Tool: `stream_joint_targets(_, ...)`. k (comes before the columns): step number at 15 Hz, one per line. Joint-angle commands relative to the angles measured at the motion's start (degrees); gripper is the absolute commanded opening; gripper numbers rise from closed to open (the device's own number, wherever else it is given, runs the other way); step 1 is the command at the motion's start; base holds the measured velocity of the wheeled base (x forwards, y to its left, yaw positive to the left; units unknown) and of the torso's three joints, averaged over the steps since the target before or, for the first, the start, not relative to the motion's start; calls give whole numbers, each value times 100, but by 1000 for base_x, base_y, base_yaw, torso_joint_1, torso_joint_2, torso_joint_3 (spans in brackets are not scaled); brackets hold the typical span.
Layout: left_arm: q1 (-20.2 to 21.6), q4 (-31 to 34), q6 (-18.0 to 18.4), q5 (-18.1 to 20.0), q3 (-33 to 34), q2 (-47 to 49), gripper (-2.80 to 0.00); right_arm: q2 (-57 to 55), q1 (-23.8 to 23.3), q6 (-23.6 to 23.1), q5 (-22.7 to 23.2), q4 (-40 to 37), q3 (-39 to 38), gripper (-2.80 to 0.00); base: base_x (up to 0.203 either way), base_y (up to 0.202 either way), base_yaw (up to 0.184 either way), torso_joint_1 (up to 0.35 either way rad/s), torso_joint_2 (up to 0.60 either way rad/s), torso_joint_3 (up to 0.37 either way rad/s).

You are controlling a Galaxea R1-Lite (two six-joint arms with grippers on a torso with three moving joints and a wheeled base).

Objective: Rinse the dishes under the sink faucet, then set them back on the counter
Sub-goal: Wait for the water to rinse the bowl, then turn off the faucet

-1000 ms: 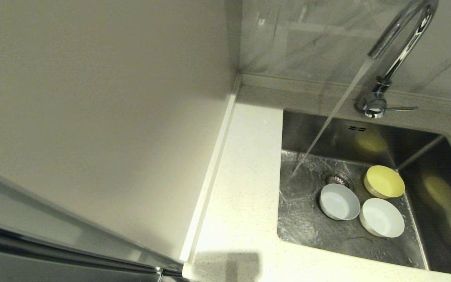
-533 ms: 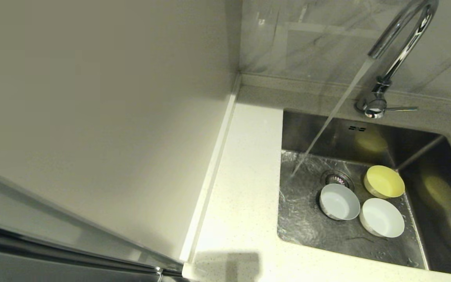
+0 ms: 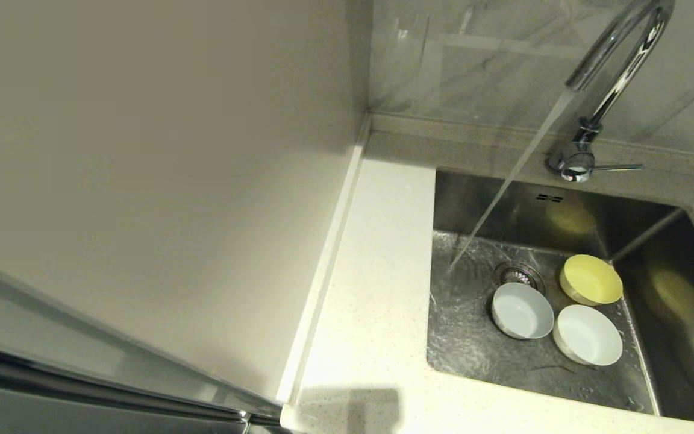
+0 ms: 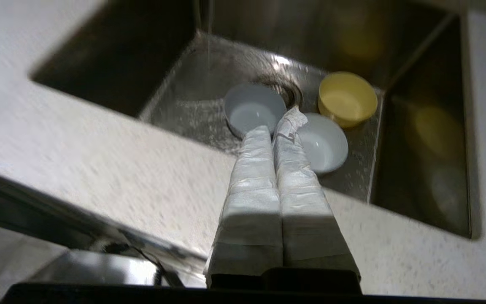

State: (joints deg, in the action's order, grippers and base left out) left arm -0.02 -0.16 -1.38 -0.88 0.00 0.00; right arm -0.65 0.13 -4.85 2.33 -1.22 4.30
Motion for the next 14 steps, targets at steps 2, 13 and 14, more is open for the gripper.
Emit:
stream_joint_targets(2, 2, -2, -3, 0, 0, -18, -280, -990, 10, 755, 236, -124, 1345, -280, 0, 0, 0, 0, 0, 0)
stream_joint_targets(13, -6, -2, -3, 0, 0, -18, -280, -5885, -56, 5772, 2536, 83, 4555, -280, 0, 0, 0, 0, 0, 0)
stream_joint_targets(14, -4, -2, -3, -2, 0, -24, -280, -6207, -172, 5906, 2568, 392, 4580, -280, 0, 0, 0, 0, 0, 0)
